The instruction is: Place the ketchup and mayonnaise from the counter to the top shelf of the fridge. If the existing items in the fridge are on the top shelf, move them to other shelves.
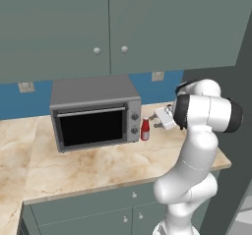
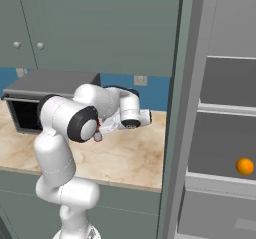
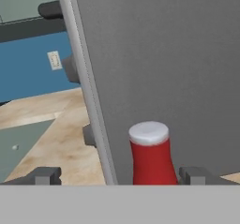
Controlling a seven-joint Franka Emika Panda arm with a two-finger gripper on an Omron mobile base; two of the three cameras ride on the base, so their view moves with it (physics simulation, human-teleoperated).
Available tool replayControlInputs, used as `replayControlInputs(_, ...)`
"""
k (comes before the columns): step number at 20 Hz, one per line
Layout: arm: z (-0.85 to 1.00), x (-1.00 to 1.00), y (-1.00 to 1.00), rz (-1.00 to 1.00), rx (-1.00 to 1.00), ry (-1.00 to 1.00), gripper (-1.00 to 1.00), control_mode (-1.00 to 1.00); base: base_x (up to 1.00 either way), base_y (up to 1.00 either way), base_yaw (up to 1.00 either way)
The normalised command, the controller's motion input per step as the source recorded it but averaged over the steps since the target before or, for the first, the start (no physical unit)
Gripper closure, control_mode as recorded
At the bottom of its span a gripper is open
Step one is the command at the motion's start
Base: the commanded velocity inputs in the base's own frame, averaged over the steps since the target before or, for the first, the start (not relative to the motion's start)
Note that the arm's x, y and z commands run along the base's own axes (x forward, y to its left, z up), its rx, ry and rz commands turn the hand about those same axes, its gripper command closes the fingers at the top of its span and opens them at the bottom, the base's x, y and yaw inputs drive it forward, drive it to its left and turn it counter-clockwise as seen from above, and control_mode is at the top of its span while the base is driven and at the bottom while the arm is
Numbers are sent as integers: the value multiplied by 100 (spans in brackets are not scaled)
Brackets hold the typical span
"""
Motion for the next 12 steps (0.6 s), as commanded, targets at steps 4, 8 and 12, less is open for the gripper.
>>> replayControlInputs(4, -3, 0, 21, 0, 0, 0, -100, -100, 0, 0, 0)
replayControlInputs(8, 0, 0, 21, 0, 0, 0, -100, -100, 0, 0, 0)
replayControlInputs(12, 0, 0, 17, 0, 0, 0, -100, -100, 0, 0, 0)
